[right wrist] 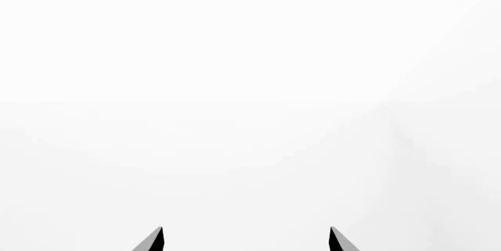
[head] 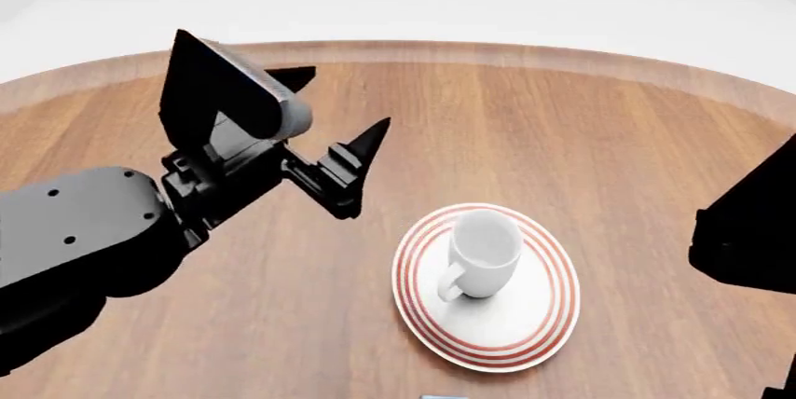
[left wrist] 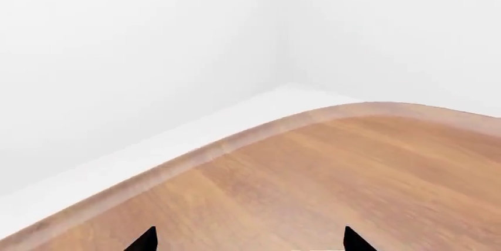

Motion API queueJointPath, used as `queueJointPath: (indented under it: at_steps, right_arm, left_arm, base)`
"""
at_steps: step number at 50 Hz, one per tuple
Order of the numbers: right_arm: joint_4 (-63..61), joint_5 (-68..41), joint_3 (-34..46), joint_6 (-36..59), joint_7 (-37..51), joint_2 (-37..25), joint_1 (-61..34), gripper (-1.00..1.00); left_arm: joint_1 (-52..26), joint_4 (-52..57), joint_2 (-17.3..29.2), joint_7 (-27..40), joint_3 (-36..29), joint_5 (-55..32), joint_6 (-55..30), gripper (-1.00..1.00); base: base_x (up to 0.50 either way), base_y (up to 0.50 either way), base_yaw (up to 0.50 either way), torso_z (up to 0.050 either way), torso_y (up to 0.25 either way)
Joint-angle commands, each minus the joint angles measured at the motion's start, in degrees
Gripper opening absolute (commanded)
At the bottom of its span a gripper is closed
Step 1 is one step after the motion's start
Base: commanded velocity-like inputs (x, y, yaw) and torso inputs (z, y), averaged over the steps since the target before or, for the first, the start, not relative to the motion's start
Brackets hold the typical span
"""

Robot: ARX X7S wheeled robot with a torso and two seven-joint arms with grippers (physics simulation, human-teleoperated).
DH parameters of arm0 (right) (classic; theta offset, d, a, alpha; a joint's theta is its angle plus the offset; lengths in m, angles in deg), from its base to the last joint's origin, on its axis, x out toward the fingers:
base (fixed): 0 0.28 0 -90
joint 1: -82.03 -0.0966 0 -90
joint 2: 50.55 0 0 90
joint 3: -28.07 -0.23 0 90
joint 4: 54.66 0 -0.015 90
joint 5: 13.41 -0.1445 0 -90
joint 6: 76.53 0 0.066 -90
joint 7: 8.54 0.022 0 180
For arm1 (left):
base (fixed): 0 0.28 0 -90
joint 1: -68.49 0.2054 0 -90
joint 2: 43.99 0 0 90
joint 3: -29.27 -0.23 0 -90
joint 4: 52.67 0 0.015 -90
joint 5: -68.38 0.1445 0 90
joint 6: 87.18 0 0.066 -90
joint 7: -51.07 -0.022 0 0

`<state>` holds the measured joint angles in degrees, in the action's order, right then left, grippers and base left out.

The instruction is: Pick up the white mug and put it on the plate, and put the chocolate pudding to the right of the plate.

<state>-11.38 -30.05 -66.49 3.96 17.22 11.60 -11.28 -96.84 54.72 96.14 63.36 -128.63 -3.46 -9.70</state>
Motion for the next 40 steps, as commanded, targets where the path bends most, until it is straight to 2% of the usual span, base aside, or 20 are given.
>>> queueJointPath:
  at_steps: [1,5,17,28,34,40]
  right_arm:
    - [-2.31,-0.61,0.75,2.19,-1.65,0.40,0.24,1.00]
    - [-4.27,-4.99,1.48,4.91,-1.20,-0.35,-0.08,1.00]
    - [-9.69,-7.31,4.82,11.56,-0.80,-3.20,-0.58,1.00]
    - [-12.91,-12.74,12.79,18.89,-1.25,-7.53,0.58,1.00]
    - [-12.29,-22.07,14.56,23.45,1.13,-10.59,0.22,1.00]
    - [-11.21,-36.64,14.86,28.66,6.06,-13.11,-2.37,1.00]
  left_arm:
    - [0.14,2.40,1.74,1.71,3.06,3.28,1.83,1.00]
    - [-0.26,3.71,2.68,4.52,3.56,4.81,1.81,1.00]
    - [-0.18,5.14,3.33,5.28,3.53,5.77,1.56,1.00]
    - [0.00,4.97,3.12,5.10,3.57,6.19,1.70,1.00]
    - [-0.13,4.94,3.05,5.09,3.74,6.21,1.67,1.00]
    - [0.09,4.71,2.77,4.94,3.58,6.60,1.66,1.00]
  base:
    - [0.00,0.00,0.00,0.000,0.000]
    - [0.00,0.00,0.00,0.000,0.000]
    - [0.00,0.00,0.00,0.000,0.000]
    - [0.00,0.00,0.00,0.000,0.000]
    - [0.00,0.00,0.00,0.000,0.000]
    - [0.00,0.00,0.00,0.000,0.000]
